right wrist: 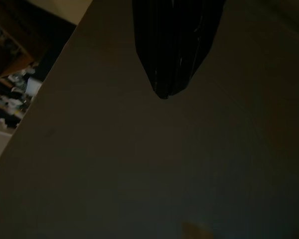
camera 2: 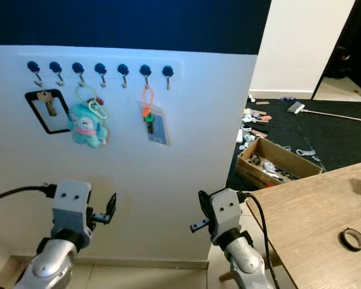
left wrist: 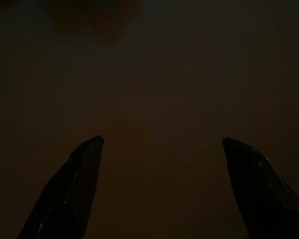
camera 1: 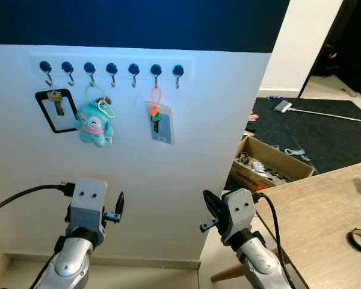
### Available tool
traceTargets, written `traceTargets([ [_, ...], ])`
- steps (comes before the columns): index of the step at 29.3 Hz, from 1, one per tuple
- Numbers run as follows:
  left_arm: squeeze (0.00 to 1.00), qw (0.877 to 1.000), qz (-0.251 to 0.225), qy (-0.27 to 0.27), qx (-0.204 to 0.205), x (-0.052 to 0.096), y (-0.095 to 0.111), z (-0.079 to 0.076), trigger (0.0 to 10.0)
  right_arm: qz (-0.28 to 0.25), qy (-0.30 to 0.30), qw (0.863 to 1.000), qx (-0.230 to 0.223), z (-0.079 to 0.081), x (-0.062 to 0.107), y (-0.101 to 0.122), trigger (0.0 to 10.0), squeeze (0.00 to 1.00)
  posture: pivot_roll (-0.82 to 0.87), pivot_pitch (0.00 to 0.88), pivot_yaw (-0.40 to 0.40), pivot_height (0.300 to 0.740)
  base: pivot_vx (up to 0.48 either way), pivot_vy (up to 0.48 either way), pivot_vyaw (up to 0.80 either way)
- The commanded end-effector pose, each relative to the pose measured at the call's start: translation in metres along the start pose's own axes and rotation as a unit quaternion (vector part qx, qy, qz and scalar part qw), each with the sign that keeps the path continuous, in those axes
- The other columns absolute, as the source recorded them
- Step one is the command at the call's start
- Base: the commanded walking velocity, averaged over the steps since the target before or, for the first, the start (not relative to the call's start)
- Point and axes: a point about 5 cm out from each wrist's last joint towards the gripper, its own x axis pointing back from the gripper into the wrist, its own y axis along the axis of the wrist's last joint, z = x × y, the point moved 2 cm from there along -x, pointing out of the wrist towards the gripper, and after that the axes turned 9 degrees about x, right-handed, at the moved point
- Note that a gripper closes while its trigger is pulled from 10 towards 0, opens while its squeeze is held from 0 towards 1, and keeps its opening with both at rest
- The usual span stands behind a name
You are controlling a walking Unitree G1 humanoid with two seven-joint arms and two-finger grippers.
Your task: Hang keys on a hook
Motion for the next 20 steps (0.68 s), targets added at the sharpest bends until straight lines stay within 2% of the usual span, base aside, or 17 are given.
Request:
traceTargets([
  [1,0.00,1.000,-0.009,0.001,0.002,0.001,0.002,-0.004,10.0,-0.007,-0.008,1.000,0.004,-0.003,0.000,0.003,10.0,0.00,0.17,0.105,-0.035,0.740,0.000,0.000,0.00],
  [2,0.00,1.000,-0.016,-0.002,0.003,0.000,0.004,-0.007,10.0,-0.012,-0.010,1.000,0.013,-0.004,-0.002,0.005,10.0,0.00,0.17,0.106,-0.038,0.740,0.000,0.000,0.00],
  [3,0.00,1.000,-0.026,-0.010,-0.013,0.000,0.006,-0.013,10.0,-0.019,-0.015,0.999,0.023,-0.005,-0.005,0.008,10.0,0.00,0.17,0.112,-0.044,0.740,0.000,0.000,0.00],
  [5,0.00,1.000,-0.026,-0.010,-0.013,0.000,0.006,-0.013,10.0,-0.019,-0.015,0.999,0.023,-0.005,-0.005,0.008,10.0,0.00,0.17,0.112,-0.044,0.740,0.000,0.000,0.00],
  [7,0.00,0.999,-0.034,-0.023,-0.025,0.002,0.010,-0.020,10.0,-0.024,-0.023,0.999,0.024,-0.006,-0.009,0.011,10.0,0.00,0.17,0.118,-0.047,0.740,0.000,0.000,0.00],
  [11,0.00,0.999,-0.035,-0.036,-0.006,0.003,0.012,-0.025,10.0,-0.032,-0.026,0.999,0.020,-0.005,-0.010,0.014,10.0,0.00,0.18,0.117,-0.046,0.740,0.000,0.000,0.00],
  [20,0.00,0.999,-0.035,-0.029,-0.019,0.000,0.010,-0.024,10.0,-0.031,-0.026,0.999,0.010,-0.002,-0.012,0.013,10.0,0.00,0.19,0.108,-0.048,0.740,0.000,0.000,0.00],
])
